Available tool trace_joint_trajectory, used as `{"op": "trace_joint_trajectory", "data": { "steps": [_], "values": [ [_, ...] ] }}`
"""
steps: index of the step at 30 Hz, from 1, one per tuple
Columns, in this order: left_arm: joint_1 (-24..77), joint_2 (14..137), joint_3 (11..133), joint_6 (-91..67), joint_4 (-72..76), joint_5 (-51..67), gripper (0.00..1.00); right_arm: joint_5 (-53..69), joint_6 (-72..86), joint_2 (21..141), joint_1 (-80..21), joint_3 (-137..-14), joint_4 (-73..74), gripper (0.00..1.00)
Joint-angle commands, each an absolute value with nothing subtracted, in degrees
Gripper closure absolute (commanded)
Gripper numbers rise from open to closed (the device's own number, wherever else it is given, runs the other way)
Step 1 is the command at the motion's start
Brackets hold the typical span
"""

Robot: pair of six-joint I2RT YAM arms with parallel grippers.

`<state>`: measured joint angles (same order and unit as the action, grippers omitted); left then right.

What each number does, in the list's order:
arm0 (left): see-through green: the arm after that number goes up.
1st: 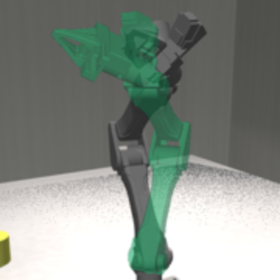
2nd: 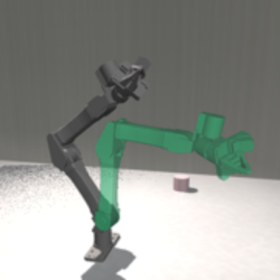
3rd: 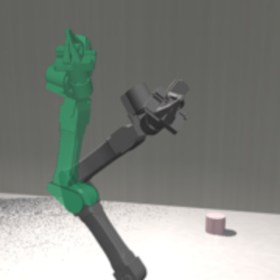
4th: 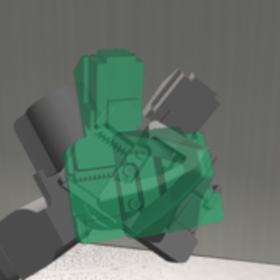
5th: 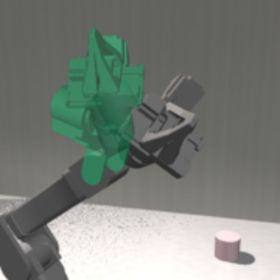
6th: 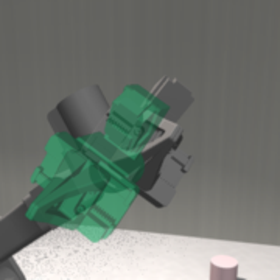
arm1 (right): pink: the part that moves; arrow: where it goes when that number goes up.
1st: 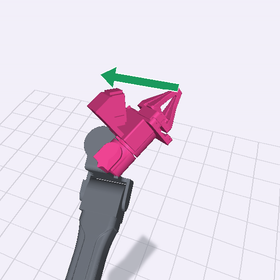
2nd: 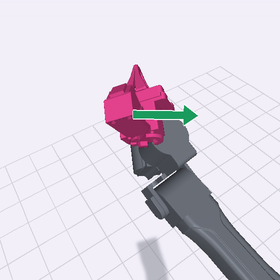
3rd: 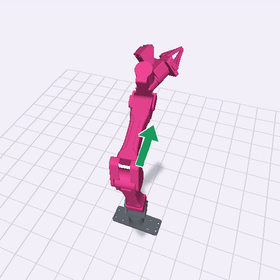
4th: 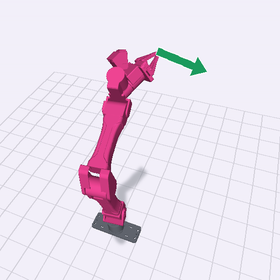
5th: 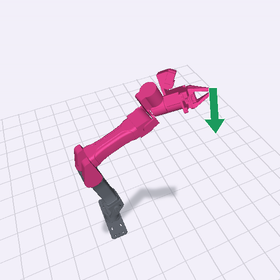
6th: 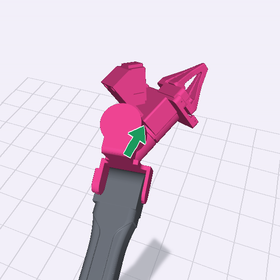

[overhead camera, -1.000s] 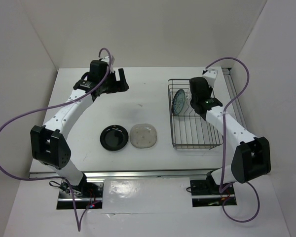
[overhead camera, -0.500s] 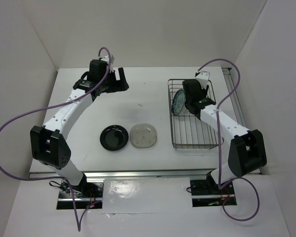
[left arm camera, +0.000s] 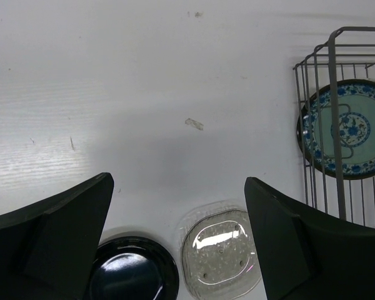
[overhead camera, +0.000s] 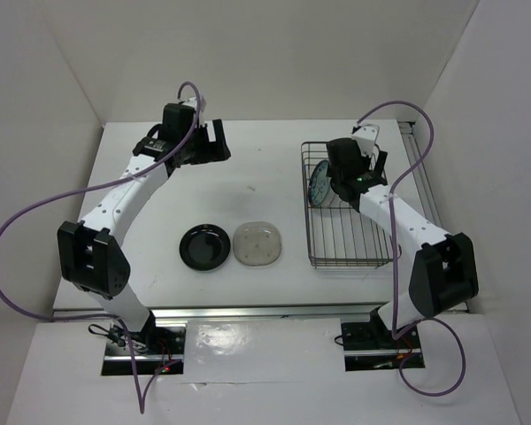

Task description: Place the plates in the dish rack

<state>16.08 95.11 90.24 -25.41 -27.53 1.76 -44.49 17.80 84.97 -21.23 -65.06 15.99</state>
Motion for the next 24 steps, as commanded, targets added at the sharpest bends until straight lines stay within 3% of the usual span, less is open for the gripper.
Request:
{"op": "trace_joint_trajectory", "data": {
  "steps": [1, 6, 11, 17, 24],
  "values": [
    [16.2, 96.9, 92.9, -23.9, -30.6, -0.1, 0.0, -48.8, 22.3, 84.6, -21.7, -69.5, 21.0, 0.0],
    [16.7, 95.3, 92.3, -27.6, -37.5, -6.0, 0.0, -48.4, 23.8, 79.5, -21.7, -70.1, 25.0, 0.0],
    [16.7, 82.9, 74.8, -42.5, -41.0, -12.1, 0.0, -37.4, 20.4, 69.9, -21.7, -65.3, 20.9, 0.0],
    [17.4, 67.2, 48.2, -57.6, -35.4, -10.2, 0.0, -16.4, 19.9, 63.6, -22.8, -57.2, 12.2, 0.0],
    [18.5, 62.0, 37.3, -65.9, -32.1, -11.2, 0.01, -11.4, 18.2, 67.1, -25.6, -57.1, 10.5, 0.0]
  ]
}}
